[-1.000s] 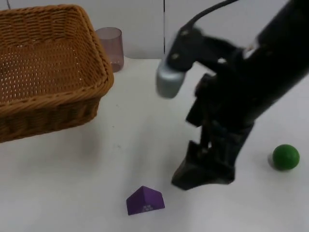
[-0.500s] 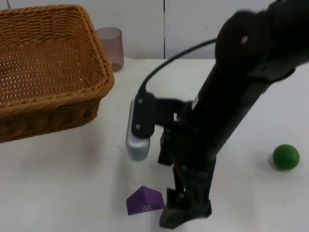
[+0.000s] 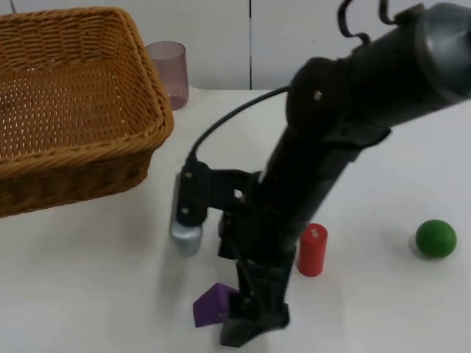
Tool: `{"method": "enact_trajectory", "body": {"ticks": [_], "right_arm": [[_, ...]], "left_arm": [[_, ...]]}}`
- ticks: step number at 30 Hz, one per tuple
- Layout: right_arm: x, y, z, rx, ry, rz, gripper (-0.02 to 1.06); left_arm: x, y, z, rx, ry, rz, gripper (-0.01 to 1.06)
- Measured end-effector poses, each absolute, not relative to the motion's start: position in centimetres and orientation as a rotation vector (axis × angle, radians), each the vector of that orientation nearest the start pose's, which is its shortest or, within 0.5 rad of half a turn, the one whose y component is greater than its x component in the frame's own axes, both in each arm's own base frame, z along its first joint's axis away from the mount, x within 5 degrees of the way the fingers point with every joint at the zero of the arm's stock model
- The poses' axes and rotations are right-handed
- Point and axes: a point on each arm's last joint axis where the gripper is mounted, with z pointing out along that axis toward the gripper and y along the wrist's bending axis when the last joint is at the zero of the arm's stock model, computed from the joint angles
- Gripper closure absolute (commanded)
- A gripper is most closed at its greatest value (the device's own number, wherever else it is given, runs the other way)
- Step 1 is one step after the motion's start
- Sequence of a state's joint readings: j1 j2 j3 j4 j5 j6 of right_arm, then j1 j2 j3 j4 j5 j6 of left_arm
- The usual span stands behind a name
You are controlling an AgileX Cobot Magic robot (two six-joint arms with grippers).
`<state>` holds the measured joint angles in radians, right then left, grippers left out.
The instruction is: Pick up the basket with the left hand and place the triangular block into the basket with the right hand.
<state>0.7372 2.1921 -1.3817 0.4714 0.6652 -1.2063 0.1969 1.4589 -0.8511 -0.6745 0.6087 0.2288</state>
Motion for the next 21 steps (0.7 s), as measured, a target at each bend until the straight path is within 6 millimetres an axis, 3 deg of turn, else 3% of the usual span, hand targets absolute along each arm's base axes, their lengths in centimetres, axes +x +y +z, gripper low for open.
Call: {"method": "enact_trajectory", "body": {"ticks": [9,11,13,14,19,21], "right_arm": [[29.9,31.0,8.4,-2.094,2.027,0.441,0.01],[29.9,31.0,8.2,-2.099,2.036,0.449,0.06],[29.8,31.0,8.2,-2.096,2.042,0.451,0.23],[29.8,31.0,8.2,-2.098,2.044,0.45,0.23],[30.0,30.7,8.0,-2.084,2.091,0.395,1.04],[30.2,30.6,8.0,-2.056,2.119,0.352,1.03]], "left_arm": [[28.1,2.3,23.0,-0.566,2.512,-0.529,1.04],[28.1,2.3,23.0,-0.566,2.512,-0.529,1.04],[28.1,2.3,23.0,-0.564,2.512,-0.529,1.04],[28.1,2.3,23.0,-0.564,2.512,-0.529,1.04],[28.1,2.3,23.0,-0.564,2.512,-0.529,1.04],[28.1,2.3,23.0,-0.564,2.512,-0.529,1.04]]}}
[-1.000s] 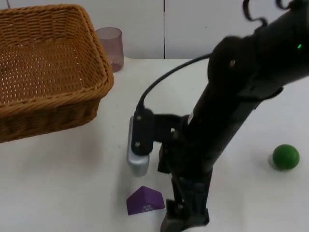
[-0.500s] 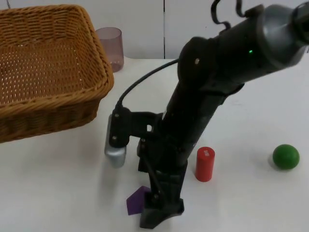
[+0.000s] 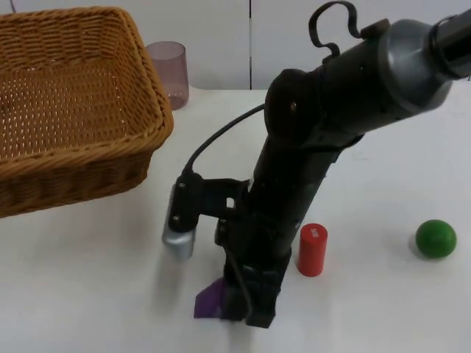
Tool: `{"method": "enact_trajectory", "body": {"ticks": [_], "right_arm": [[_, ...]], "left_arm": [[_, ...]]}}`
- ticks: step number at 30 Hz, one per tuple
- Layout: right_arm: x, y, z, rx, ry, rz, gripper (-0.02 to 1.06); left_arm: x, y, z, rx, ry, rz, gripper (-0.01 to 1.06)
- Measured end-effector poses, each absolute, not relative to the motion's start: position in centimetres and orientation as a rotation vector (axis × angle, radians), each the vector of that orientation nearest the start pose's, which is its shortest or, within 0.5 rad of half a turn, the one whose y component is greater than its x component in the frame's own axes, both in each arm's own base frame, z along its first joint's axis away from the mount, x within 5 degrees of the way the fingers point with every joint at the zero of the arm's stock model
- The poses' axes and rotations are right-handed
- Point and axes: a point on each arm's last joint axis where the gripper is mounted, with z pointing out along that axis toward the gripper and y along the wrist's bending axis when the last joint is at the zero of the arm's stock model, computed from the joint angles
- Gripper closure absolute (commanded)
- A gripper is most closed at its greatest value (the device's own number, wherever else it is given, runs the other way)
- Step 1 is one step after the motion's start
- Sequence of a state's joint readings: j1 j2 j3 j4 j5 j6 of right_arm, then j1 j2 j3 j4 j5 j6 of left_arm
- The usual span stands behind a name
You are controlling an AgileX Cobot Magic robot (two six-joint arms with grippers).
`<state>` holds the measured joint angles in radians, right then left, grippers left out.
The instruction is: Pick up the basket with the left hand and place the triangular block into the basket with the right hand.
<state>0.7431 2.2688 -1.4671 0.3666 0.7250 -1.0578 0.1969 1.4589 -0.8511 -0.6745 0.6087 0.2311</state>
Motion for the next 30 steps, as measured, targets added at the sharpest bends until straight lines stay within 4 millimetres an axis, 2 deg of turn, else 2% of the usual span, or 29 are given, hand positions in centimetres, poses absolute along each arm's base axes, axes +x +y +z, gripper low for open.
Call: {"method": "enact_trajectory", "body": {"ticks": [6,10,12,15,16,21,22,24,27,28,30], "right_arm": [[30.5,30.8,8.1,-1.904,2.224,0.316,0.95],[30.9,31.0,8.9,-1.766,2.281,0.312,0.91],[31.5,30.9,10.1,-1.645,2.306,0.314,0.91],[32.8,30.2,13.1,-1.451,2.305,0.276,0.91],[32.8,30.2,13.1,-1.451,2.305,0.276,0.91],[35.1,27.1,17.7,-1.095,2.352,0.128,0.91],[35.1,27.1,17.7,-1.095,2.352,0.128,0.91],[36.0,25.5,19.1,-0.981,2.369,0.068,0.91],[36.8,23.1,21.2,-0.83,2.394,0.015,0.91],[36.8,23.1,21.2,-0.83,2.394,0.015,0.91],[37.0,21.7,22.7,-0.758,2.399,-0.007,0.91]], "left_arm": [[28.1,2.3,23.0,-0.564,2.512,-0.529,1.04],[28.1,2.3,23.0,-0.564,2.512,-0.529,1.04],[28.1,2.3,23.0,-0.564,2.512,-0.529,1.04],[28.1,2.3,23.0,-0.565,2.512,-0.53,1.04],[28.1,2.3,23.0,-0.565,2.512,-0.53,1.04],[28.1,2.3,23.0,-0.566,2.513,-0.533,1.04],[28.1,2.3,23.0,-0.566,2.513,-0.533,1.04],[28.1,2.1,23.0,-0.56,2.516,-0.536,1.04],[28.2,0.8,23.0,-0.502,2.531,-0.551,1.04],[28.2,0.8,23.0,-0.502,2.531,-0.551,1.04],[28.2,-0.6,23.0,-0.434,2.55,-0.567,1.04]]}}
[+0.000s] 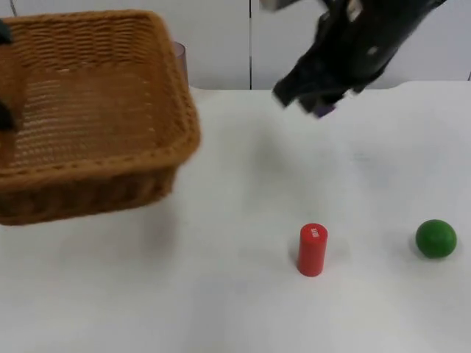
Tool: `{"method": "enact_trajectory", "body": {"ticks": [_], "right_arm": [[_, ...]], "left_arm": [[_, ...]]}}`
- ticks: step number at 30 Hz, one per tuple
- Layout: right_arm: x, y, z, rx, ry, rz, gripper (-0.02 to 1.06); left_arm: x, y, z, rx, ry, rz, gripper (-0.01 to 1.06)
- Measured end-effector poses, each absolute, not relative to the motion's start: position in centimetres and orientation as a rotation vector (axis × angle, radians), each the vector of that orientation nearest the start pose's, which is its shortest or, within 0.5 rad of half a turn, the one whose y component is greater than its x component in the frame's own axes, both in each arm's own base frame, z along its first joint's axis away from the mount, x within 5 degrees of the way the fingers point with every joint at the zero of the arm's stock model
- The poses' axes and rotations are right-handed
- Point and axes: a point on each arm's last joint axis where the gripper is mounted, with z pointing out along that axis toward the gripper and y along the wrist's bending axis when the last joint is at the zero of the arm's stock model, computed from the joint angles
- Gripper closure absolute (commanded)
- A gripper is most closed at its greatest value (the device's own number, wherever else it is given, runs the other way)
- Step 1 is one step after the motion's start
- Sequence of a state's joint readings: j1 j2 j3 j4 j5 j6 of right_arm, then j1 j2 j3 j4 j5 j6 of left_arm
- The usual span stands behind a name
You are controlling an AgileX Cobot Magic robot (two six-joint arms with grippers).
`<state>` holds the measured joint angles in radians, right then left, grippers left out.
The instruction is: Pick up the basket with the left hand and place the triangular block into the basket with the right hand.
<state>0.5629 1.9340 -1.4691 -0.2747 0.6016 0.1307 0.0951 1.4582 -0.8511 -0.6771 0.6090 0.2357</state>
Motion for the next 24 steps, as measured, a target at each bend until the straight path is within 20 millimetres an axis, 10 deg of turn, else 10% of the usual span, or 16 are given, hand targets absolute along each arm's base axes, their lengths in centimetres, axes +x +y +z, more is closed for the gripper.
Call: {"method": "enact_trajectory", "body": {"ticks": [13,17,24], "right_arm": [[32.8,18.0,30.6,-0.582,2.298,0.018,0.91],[28.9,19.9,34.2,-0.616,2.191,0.128,0.91],[25.4,23.8,34.7,-0.745,2.137,0.233,0.91]], "left_arm": [[27.5,-6.5,23.0,-0.163,2.604,-0.635,1.04],[27.0,-8.6,23.1,-0.077,2.61,-0.671,1.04],[26.5,-10.6,23.3,-0.031,2.599,-0.728,1.04]]}}
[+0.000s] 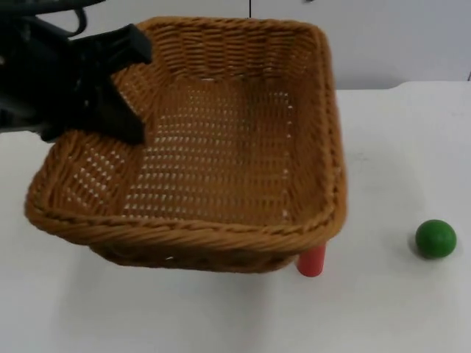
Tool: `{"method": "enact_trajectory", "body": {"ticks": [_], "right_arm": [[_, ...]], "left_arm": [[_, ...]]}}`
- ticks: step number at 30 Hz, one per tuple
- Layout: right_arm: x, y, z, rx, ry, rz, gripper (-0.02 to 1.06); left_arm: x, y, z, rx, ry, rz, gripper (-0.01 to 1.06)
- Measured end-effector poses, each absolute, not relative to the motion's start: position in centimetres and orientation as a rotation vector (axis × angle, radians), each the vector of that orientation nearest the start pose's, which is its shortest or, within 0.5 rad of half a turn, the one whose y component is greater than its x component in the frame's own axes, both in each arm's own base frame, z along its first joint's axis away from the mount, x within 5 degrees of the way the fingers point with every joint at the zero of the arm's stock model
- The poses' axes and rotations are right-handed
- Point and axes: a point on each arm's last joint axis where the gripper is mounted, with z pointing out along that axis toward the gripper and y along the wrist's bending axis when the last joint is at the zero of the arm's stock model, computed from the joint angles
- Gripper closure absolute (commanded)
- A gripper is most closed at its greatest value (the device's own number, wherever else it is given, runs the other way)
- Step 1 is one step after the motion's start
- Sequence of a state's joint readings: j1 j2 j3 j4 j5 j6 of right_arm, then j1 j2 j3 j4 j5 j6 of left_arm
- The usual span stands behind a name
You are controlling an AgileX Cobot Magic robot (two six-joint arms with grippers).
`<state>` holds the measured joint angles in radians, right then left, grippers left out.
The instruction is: Pick up the basket with the left hand and place the triangular block into the basket with the right hand.
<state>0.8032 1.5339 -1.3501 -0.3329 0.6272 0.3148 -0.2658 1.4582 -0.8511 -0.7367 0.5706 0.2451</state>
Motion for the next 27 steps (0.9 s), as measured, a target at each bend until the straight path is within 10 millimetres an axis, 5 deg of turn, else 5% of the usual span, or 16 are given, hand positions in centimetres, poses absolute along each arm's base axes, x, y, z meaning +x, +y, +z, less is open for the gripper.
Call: {"method": "enact_trajectory", "body": {"ticks": [8,18,22,25,27], "right_arm": [[25.7,27.1,30.7,-0.81,2.212,0.243,0.91],[27.0,28.7,25.6,-0.868,2.322,0.171,0.91],[27.1,28.8,25.2,-0.872,2.33,0.165,0.9],[27.1,28.8,25.2,-0.872,2.33,0.165,0.8],[27.1,28.8,25.2,-0.872,2.33,0.165,0.62]], "left_arm": [[26.6,-10.9,23.4,-0.053,2.581,-0.749,1.04],[26.5,-10.9,23.3,-0.054,2.581,-0.748,1.04],[26.5,-10.9,23.3,-0.054,2.581,-0.748,1.04],[26.5,-10.9,23.3,-0.054,2.581,-0.748,1.04],[26.5,-10.9,23.3,-0.054,2.581,-0.748,1.04]]}}
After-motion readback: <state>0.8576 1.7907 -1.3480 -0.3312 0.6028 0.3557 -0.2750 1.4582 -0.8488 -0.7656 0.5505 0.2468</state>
